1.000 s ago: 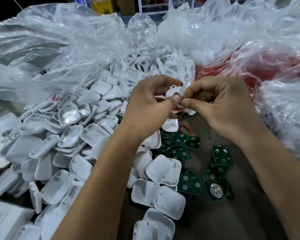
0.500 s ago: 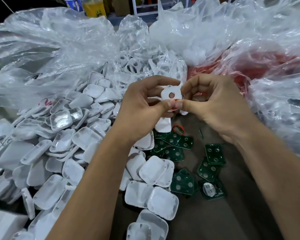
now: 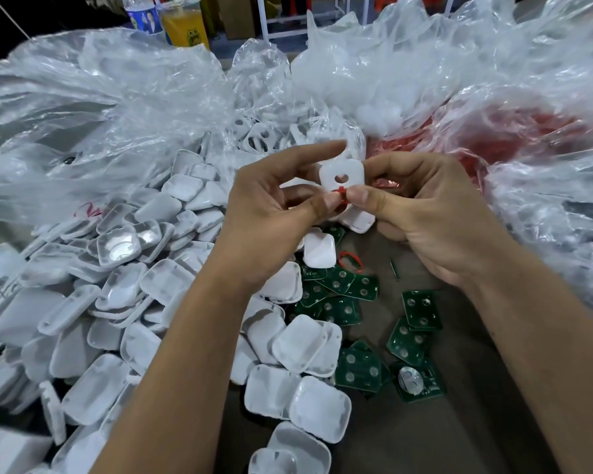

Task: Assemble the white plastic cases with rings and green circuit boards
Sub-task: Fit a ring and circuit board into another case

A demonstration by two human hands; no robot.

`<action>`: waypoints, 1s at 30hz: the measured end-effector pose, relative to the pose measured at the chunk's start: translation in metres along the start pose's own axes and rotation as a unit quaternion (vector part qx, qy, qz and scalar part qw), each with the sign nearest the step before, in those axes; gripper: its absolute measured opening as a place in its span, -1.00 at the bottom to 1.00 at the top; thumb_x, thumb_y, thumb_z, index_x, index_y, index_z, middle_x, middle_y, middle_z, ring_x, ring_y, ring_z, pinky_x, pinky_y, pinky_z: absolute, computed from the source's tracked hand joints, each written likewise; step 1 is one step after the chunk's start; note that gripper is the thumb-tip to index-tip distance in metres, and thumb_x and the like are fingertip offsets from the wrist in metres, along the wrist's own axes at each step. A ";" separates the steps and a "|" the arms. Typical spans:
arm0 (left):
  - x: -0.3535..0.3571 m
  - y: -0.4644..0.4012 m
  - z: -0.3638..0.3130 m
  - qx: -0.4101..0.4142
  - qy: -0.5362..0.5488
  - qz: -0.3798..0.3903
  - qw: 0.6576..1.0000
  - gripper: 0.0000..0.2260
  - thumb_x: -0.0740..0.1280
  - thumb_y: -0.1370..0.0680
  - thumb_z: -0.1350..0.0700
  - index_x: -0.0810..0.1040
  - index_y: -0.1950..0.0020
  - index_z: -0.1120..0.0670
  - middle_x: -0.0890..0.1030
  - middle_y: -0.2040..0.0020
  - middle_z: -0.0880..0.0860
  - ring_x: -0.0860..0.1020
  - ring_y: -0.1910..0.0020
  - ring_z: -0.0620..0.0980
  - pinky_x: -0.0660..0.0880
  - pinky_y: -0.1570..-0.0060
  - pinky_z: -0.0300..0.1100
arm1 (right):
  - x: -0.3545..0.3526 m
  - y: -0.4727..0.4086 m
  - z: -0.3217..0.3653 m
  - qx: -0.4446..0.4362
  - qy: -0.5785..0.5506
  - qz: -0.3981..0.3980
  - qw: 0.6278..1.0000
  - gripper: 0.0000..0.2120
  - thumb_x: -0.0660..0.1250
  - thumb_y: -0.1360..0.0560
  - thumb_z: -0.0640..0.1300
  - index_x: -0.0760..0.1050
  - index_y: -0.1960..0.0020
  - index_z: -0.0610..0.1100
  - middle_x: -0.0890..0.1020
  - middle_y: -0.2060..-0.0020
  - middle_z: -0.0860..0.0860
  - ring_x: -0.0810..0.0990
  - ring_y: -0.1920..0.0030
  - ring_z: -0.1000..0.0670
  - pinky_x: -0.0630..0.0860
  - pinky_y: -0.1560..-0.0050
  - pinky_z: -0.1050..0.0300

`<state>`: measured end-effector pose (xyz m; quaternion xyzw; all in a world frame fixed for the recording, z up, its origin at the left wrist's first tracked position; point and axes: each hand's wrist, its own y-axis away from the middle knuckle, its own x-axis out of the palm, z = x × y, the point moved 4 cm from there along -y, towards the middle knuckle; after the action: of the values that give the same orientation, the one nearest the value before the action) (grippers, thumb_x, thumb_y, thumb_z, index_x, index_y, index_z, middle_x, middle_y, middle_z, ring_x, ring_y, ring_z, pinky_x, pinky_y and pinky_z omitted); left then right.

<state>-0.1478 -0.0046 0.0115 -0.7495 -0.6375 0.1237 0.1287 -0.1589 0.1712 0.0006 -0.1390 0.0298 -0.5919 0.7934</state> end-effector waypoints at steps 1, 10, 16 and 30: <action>-0.001 0.000 0.000 0.000 0.003 -0.007 1.000 -0.70 0.47 -0.49 0.38 0.67 -0.18 0.13 0.67 -0.05 0.28 0.67 0.05 0.36 0.67 -0.06 0.15 | -0.001 -0.001 -0.001 -0.002 0.019 -0.002 1.000 -0.79 0.52 -0.45 -0.19 0.67 -0.04 -0.26 0.59 0.44 0.10 0.36 0.56 0.22 0.29 0.53 0.42; -0.002 0.000 0.006 -0.093 0.075 -0.057 0.991 -0.86 0.50 -0.49 0.32 0.67 -0.03 0.27 0.74 0.06 0.24 0.74 0.07 0.23 0.70 0.06 -0.03 | -0.002 0.001 0.013 -0.171 0.322 -0.120 0.923 -0.82 0.59 -0.48 -0.11 0.68 -0.06 -0.01 0.67 0.11 0.04 0.62 0.33 0.03 0.52 0.27 0.26; -0.004 0.002 0.010 -0.139 0.067 -0.072 0.985 -0.88 0.47 -0.53 0.30 0.68 -0.05 0.30 0.74 0.09 0.24 0.71 0.13 0.14 0.69 0.09 -0.11 | 0.010 0.002 0.014 -0.214 0.399 -0.077 0.888 -0.86 0.58 -0.49 -0.17 0.75 -0.05 -0.08 0.61 0.24 0.12 0.52 0.37 0.09 0.43 0.24 0.28; -0.007 0.001 0.012 -0.162 0.075 -0.103 0.979 -0.95 0.41 -0.60 0.26 0.67 -0.02 0.20 0.74 0.12 0.17 0.73 0.16 0.06 0.65 0.15 -0.17 | 0.007 0.003 0.010 -0.107 0.281 -0.112 0.947 -0.90 0.59 -0.47 -0.23 0.72 0.13 -0.06 0.67 0.40 -0.05 0.51 0.46 -0.01 0.44 0.42 0.17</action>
<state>-0.1521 -0.0110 0.0000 -0.6981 -0.7111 -0.0518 0.0656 -0.1517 0.1668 0.0098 -0.0533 0.2993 -0.6852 0.6618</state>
